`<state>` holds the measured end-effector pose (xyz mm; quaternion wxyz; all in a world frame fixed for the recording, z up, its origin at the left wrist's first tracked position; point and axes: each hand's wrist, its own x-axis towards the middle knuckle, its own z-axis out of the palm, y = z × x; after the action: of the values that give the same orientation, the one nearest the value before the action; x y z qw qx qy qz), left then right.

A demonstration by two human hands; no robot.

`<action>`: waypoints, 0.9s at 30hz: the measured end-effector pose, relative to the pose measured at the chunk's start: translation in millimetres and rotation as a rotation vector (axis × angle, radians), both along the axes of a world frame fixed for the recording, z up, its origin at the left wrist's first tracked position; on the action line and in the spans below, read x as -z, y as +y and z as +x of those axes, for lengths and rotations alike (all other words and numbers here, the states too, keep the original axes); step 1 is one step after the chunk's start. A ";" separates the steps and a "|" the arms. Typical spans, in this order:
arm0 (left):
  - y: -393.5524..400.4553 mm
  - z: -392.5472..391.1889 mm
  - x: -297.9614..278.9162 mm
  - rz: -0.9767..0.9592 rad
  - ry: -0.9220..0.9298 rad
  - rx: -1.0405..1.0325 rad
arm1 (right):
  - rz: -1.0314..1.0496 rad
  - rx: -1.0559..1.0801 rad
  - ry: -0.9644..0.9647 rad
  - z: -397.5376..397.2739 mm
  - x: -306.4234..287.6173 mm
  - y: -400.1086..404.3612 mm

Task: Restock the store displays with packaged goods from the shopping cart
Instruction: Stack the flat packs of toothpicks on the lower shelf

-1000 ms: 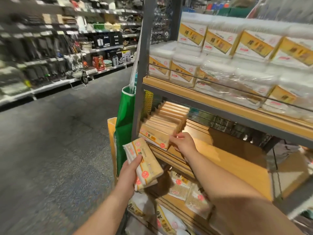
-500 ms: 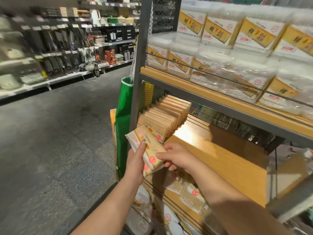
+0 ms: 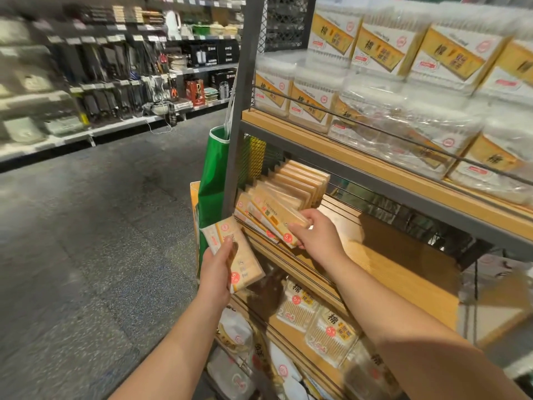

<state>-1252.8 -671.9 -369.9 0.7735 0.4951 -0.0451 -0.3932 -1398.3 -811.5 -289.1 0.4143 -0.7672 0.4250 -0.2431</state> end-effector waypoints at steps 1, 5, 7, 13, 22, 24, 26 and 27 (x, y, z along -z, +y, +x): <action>0.8 0.1 1.1 0.004 0.001 -0.002 | -0.042 -0.005 0.044 6.8 2.6 -0.4; 5.3 1.2 3.2 0.006 0.015 -0.009 | -0.098 -0.014 0.134 30.6 9.5 0.3; 8.5 2.8 3.0 0.022 0.014 -0.027 | -0.116 -0.023 0.192 37.6 10.0 -0.5; 14.4 9.9 3.1 0.031 0.026 -0.043 | -0.134 -0.065 0.339 36.1 1.3 -16.2; 9.7 15.2 -2.4 0.054 0.025 -0.011 | -0.109 -0.043 0.303 41.6 17.7 -4.1; 7.8 14.8 -3.1 0.046 0.018 0.012 | -0.013 0.007 0.169 36.0 23.9 -5.6; 6.2 12.7 -2.2 0.051 0.014 0.026 | 0.096 0.045 0.050 29.7 27.1 -9.7; 5.5 11.6 -1.9 0.057 0.011 0.034 | 0.140 0.046 0.029 28.6 28.3 -11.3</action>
<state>-1241.1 -666.4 -368.0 0.7525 0.5140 -0.0383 -0.4100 -1369.7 -822.7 -317.4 0.4553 -0.7299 0.4642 -0.2110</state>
